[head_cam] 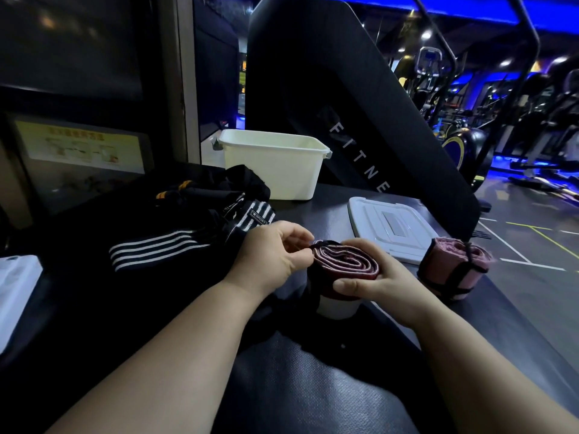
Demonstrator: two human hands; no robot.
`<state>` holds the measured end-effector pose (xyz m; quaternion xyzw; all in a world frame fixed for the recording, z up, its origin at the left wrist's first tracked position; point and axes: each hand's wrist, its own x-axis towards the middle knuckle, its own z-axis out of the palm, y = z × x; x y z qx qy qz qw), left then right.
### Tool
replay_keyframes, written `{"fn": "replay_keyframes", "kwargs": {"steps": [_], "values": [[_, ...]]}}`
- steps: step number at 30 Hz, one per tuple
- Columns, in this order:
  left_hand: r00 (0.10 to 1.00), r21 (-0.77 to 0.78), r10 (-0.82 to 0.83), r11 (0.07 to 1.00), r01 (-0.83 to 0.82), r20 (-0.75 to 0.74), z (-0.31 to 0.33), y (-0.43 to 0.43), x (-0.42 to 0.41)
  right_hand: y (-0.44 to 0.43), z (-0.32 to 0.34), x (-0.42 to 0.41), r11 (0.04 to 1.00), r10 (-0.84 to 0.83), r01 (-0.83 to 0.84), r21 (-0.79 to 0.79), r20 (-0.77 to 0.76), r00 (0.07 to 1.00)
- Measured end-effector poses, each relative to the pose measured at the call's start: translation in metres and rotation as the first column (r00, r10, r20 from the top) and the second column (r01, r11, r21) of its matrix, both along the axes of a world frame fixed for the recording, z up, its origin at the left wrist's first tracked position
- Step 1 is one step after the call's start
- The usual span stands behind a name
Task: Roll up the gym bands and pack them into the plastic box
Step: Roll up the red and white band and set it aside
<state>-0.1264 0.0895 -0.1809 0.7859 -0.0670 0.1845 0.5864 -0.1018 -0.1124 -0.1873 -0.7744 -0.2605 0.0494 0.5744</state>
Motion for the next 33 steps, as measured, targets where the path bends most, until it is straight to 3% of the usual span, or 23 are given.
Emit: {"fn": "replay_keyframes", "kwargs": {"steps": [8,16,21,25,33], "values": [[1.000,0.129,0.016,0.992,-0.013,-0.018,0.005,0.003,-0.001,0.001,0.001,-0.002,0.999,0.044,-0.044,-0.008,-0.009,0.999],[0.988,0.002,-0.115,0.993,0.116,-0.102,0.009,0.011,-0.006,-0.002,0.001,-0.003,0.998,0.063,-0.063,0.004,-0.037,0.997],[0.996,0.183,-0.073,0.980,0.082,-0.053,0.014,0.014,-0.011,-0.003,0.004,-0.005,0.997,0.071,-0.072,-0.031,-0.013,0.997],[0.998,0.235,-0.060,0.970,0.063,-0.019,0.014,0.012,-0.012,-0.004,0.004,-0.005,0.997,0.076,-0.077,-0.031,-0.027,0.997],[0.989,0.136,-0.127,0.981,0.136,-0.074,0.015,0.013,-0.011,-0.005,0.002,-0.001,0.995,0.103,-0.101,0.022,-0.097,0.990]]}}
